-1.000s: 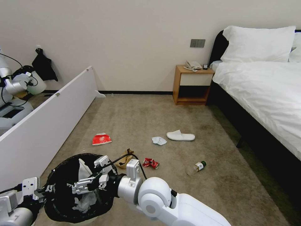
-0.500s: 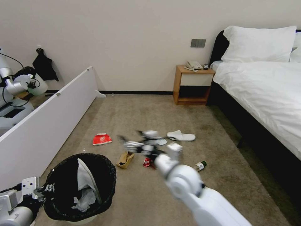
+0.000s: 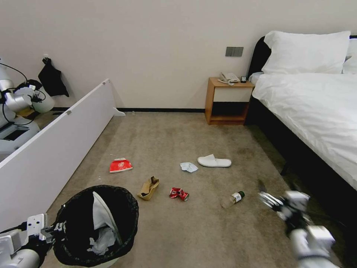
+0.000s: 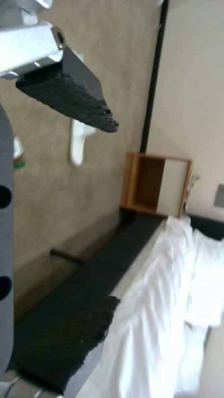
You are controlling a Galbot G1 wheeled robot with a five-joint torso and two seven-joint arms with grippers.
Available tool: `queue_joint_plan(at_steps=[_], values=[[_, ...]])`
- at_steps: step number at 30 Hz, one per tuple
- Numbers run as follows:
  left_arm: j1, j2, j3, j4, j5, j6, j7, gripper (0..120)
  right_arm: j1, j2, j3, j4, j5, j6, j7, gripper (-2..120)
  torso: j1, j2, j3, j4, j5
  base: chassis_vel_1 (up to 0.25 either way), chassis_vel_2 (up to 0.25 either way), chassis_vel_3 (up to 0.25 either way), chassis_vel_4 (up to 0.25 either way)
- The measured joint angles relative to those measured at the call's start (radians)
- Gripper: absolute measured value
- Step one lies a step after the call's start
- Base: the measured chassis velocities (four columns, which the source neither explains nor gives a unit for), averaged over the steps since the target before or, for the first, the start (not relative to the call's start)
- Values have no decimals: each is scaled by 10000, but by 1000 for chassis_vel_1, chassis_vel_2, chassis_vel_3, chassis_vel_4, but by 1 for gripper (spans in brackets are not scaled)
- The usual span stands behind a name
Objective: Pick up the trash bin, then pick up the garbage from the floor and place it into the trash bin.
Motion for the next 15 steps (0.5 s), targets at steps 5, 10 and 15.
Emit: queue_joint_plan(at_steps=[5,10,15], values=[[81,82,-14,135,0,0,9,4,-822,623,119,88,-453,776,-250,100,0,0,0,2,1,0,0,0,0],[234,44,-187,149,-94,0,10,4,-1087,1096,1,-134,-858,1272,-423,100,0,0,0,5,1,0,0,0,0],[257,40,-545,261,-193,0,-47,4,-1227,1667,-191,-595,-1185,1764,-822,100,0,0,1,2,1,0,0,0,0]])
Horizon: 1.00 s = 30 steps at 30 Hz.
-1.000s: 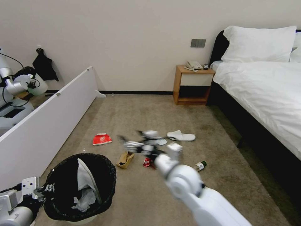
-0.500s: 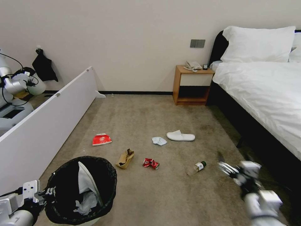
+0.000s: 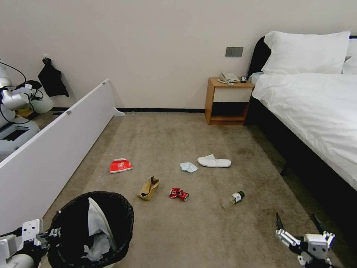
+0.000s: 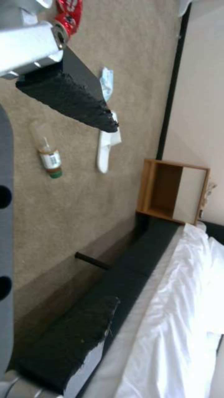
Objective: Pick up the trash bin, then pick up the garbage from the floor and place it into the trash bin.
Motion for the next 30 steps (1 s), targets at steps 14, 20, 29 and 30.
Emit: queue_joint_plan(at_steps=[14,20,29,30], values=[[-105,-131,-247,332,-127,0,-79,4,155,45,18,-352,266,76,-361,100,0,0,0,-1,1,0,0,0,0],[-126,-181,-434,407,-202,0,-119,4,194,32,-50,-477,309,52,-413,100,0,0,1,0,1,0,0,0,0],[-123,-197,-498,413,-229,0,-119,4,316,-13,-75,-638,400,58,-547,100,0,0,1,-1,1,-31,29,26,-28],[-123,-197,-498,413,-229,0,-119,4,316,-13,-75,-638,400,58,-547,100,0,0,1,-1,1,-71,64,52,-87]])
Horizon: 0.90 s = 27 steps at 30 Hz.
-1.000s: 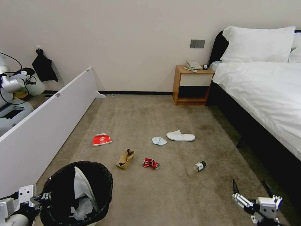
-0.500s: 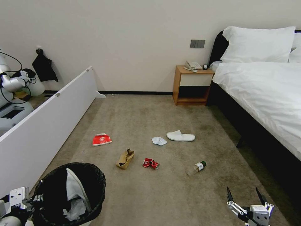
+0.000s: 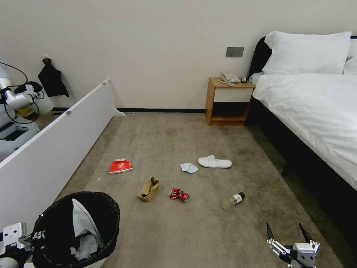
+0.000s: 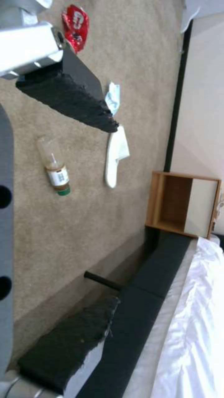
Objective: Pick up the trash bin, then pick up the garbage from the floor and place it into the trash bin.
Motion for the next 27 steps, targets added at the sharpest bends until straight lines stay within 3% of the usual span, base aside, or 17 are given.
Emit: queue_joint_plan(at_steps=[27], values=[[-25,3,-41,-1,-25,0,-1,4,27,-109,58,41,120,-67,-29,100,1,-1,0,1,0,-59,54,62,-57]])
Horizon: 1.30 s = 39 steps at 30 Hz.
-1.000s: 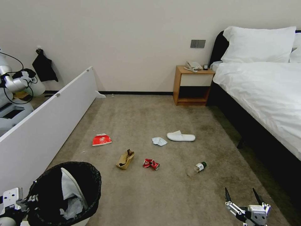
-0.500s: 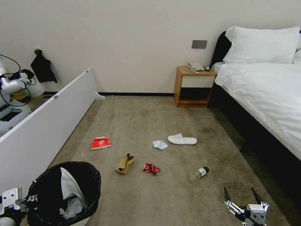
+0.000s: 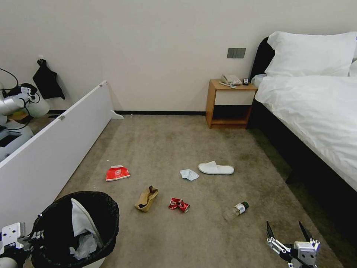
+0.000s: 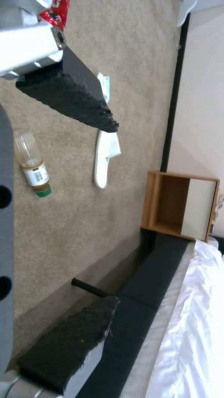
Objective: Pick up the trash bin, then pick up the garbage from the floor and place it into the trash bin.
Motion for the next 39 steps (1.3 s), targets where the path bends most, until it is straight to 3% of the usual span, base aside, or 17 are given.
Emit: queue_joint_plan(at_steps=[39], values=[[-23,-17,-16,-4,-4,0,-18,4,-10,-64,-12,47,50,-110,-37,100,-1,0,0,0,0,-56,56,53,-61]])
